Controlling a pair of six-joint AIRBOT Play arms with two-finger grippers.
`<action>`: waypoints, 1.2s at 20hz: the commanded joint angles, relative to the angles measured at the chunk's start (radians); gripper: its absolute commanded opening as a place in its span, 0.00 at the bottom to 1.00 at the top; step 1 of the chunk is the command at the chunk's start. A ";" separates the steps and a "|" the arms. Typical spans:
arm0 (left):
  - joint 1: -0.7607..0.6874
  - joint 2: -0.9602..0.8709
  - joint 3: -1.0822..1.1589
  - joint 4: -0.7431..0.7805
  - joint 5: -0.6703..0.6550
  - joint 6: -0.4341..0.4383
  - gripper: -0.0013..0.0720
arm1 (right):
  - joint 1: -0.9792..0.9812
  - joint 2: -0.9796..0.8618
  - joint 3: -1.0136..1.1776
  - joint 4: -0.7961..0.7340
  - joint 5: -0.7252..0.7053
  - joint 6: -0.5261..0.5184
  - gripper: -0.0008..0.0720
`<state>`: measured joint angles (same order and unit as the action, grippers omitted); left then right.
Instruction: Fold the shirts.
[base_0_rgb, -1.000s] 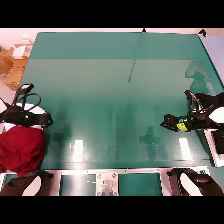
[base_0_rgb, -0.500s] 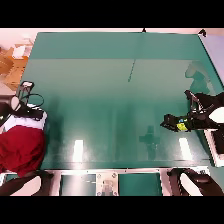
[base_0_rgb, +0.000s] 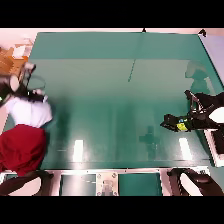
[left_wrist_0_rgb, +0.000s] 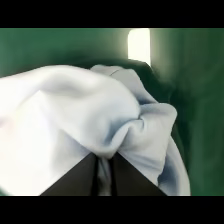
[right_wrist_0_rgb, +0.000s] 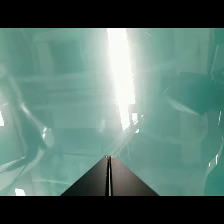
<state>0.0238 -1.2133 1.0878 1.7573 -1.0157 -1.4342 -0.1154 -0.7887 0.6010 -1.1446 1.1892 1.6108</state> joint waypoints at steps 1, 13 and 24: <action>-0.189 0.075 0.249 -0.169 -0.131 0.038 0.04 | 0.001 0.000 0.000 0.000 0.000 0.000 0.03; -0.579 -0.115 0.313 -0.530 -0.034 -0.006 0.97 | 0.001 0.000 0.000 0.000 0.000 0.000 0.03; -0.242 -0.031 -0.134 -0.714 -0.262 0.037 0.91 | 0.001 -0.008 -0.001 0.017 -0.112 0.000 0.03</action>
<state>-0.2588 -1.2697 1.1450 1.1801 -1.3350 -1.4326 -0.1150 -0.7906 0.6010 -1.1400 1.1427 1.6112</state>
